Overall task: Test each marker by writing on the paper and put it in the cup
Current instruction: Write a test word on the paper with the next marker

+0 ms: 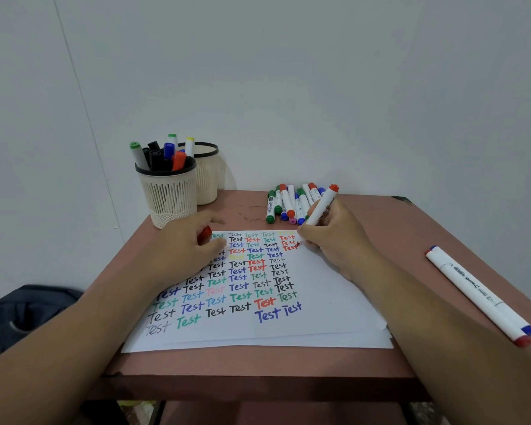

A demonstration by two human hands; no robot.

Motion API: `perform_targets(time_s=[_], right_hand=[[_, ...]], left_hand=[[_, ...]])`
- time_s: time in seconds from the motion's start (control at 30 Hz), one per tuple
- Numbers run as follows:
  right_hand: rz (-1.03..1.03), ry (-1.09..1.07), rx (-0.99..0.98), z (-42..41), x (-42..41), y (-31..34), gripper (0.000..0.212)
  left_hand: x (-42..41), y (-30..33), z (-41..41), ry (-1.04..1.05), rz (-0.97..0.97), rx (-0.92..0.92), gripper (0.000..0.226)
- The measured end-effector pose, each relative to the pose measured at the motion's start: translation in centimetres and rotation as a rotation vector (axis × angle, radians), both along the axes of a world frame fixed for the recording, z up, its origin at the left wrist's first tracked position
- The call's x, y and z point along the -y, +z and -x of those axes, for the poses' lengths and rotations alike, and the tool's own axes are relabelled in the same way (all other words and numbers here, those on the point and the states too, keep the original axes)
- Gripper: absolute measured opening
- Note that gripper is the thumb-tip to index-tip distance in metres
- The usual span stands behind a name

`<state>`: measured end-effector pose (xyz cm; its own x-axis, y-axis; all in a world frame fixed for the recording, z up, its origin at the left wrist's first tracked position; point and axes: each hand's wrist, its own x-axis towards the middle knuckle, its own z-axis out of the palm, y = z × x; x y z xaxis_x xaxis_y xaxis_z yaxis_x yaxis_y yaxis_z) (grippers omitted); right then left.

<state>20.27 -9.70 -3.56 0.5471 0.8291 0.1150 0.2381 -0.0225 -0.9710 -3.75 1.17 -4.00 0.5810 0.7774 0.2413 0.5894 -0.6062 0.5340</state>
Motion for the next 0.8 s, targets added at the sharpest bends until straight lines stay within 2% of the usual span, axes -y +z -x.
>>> perform_targets(time_s=[0.1,0.13,0.2,0.3,0.4,0.6,0.8], right_hand=[[-0.090,-0.023,-0.107,-0.3,-0.1,0.0,0.027],[-0.130,-0.020,-0.150,-0.4,-0.2,0.1,0.021],[-0.204,0.000,-0.271,-0.6,-0.2,0.4,0.011],[-0.295,0.047,-0.407,-0.5,0.2,0.9,0.009],[-0.272,0.107,-0.320,-0.2,0.6,0.9,0.010],[-0.266,0.235,-0.184,1.1,0.5,0.6,0.037],[-0.222,0.287,-0.143,1.9,0.9,0.8,0.034]], left_hand=[[-0.7,-0.6,0.1,-0.069,0.050,0.107,0.048],[-0.9,-0.8,0.1,-0.070,0.044,0.122,0.048],[-1.2,-0.9,0.0,-0.044,0.022,0.144,0.035],[-1.1,-0.6,-0.2,-0.002,0.001,0.101,0.019],[-0.7,-0.3,-0.1,0.002,-0.058,0.082,0.013],[-0.3,0.1,0.2,-0.082,-0.130,0.099,0.023],[-0.7,-0.3,0.1,-0.142,-0.137,0.102,0.027]])
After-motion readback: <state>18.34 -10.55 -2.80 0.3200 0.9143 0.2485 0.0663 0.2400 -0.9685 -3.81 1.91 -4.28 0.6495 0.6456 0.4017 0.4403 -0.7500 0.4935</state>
